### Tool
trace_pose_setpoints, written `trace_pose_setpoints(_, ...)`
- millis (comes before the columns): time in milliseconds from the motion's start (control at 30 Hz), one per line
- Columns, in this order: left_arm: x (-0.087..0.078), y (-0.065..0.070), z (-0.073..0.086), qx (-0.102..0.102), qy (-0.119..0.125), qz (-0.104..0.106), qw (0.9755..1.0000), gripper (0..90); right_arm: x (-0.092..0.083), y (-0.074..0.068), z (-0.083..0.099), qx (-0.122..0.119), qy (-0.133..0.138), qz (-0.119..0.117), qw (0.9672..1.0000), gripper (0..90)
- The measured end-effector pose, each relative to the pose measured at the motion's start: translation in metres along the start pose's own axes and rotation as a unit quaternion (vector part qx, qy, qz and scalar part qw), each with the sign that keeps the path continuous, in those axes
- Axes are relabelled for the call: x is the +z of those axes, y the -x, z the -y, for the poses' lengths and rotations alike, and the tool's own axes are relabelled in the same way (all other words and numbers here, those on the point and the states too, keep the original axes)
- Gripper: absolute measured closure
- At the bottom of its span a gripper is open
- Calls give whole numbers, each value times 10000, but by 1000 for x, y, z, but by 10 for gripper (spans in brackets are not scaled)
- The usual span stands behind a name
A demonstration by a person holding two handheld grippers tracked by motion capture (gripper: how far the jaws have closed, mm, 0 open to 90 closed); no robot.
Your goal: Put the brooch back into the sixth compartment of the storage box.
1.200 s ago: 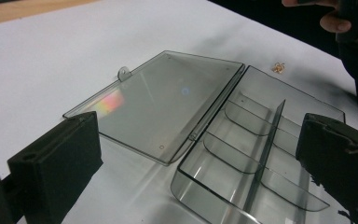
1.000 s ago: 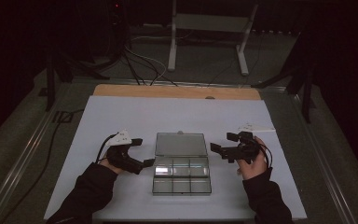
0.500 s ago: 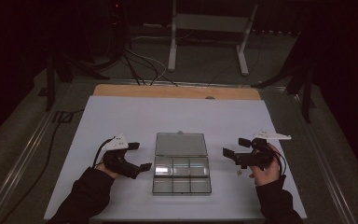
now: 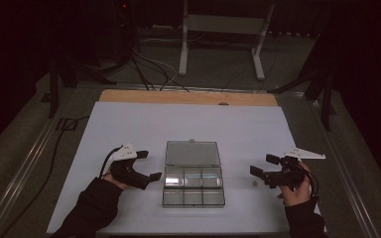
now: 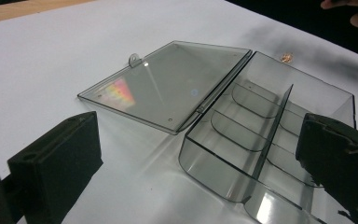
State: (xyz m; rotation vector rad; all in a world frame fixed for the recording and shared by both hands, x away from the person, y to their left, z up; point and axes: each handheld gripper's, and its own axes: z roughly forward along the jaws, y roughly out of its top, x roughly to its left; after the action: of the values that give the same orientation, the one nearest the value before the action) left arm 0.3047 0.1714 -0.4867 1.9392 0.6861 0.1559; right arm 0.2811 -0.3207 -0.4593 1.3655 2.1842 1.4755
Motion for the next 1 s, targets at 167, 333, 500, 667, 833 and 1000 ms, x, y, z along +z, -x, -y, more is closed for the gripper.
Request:
trace_pose_setpoints(167, 0, 2, 0, 47, 3, -4, 10000, 20, -4, 5, 7, 161, -14, 64, 9998, 12)
trace_pose_setpoints(333, 0, 2, 1, 52, -12, 15, 10000, 20, -4, 8, 14, 330, -90, 231, 9991, 16)
trace_pose_setpoints(500, 0, 2, 1, 45, -16, 22, 10000, 20, 1, 7, 23, 544, -253, 400, 9974, 79)
trace_pose_setpoints(667, 0, 2, 1, 31, -5, 17, 10000, 20, 3, 4, 29, 531, -487, 609, 9955, 213)
trace_pose_setpoints(833, 0, 1, 1, 9, -14, 29, 10000, 20, 5, 3, 31, 642, -617, 714, 9935, 289)
trace_pose_setpoints(1000, 0, 1, 1, -9, 6, 29, 10000, 20, 6, 1, 33, 827, -774, 827, 9901, 423)
